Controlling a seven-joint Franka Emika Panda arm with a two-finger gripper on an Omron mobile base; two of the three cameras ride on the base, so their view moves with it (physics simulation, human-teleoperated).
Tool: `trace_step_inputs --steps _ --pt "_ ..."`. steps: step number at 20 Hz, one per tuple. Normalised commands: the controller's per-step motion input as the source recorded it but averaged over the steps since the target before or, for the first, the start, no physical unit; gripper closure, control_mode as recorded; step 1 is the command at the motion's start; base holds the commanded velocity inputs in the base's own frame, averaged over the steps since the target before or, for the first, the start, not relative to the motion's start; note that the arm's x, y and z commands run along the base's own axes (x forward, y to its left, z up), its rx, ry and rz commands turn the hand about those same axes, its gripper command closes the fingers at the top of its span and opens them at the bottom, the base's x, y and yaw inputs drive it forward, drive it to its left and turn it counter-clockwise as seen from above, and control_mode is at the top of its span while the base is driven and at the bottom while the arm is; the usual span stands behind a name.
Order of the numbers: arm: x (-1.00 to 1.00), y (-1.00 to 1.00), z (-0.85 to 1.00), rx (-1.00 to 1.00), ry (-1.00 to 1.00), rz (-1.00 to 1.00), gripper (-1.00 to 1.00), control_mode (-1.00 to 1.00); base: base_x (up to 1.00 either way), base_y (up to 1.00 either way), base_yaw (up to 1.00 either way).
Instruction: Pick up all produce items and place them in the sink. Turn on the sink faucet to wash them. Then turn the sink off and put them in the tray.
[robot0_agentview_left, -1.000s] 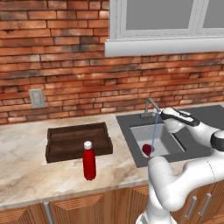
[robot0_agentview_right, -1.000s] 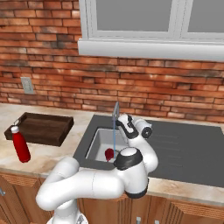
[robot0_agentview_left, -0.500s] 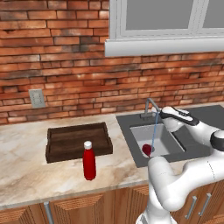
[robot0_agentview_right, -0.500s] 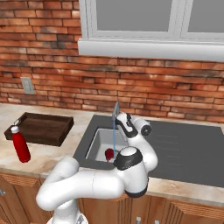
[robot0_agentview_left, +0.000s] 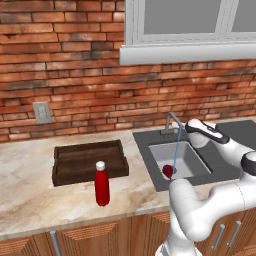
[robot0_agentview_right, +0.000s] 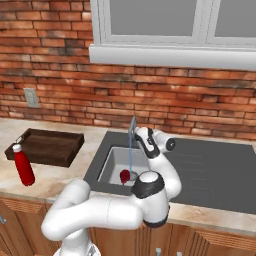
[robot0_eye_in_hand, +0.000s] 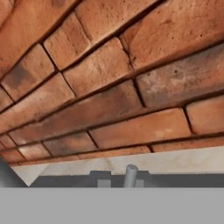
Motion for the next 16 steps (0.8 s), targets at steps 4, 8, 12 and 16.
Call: trace_step_inputs --steps 4,8,12,16 --pt "0.00 0.43 0.07 -0.04 -0.03 0.15 1.00 -1.00 0.00 0.00 0.00" --pt "0.00 0.56 0.10 -0.05 -0.04 0.13 1.00 -1.00 0.00 0.00 0.00" --pt "0.00 0.62 0.16 -0.06 -0.04 0.12 1.00 -1.00 0.00 0.00 0.00" --pt "0.00 0.65 0.21 -0.07 -0.03 0.12 1.00 -1.00 0.00 0.00 0.00"
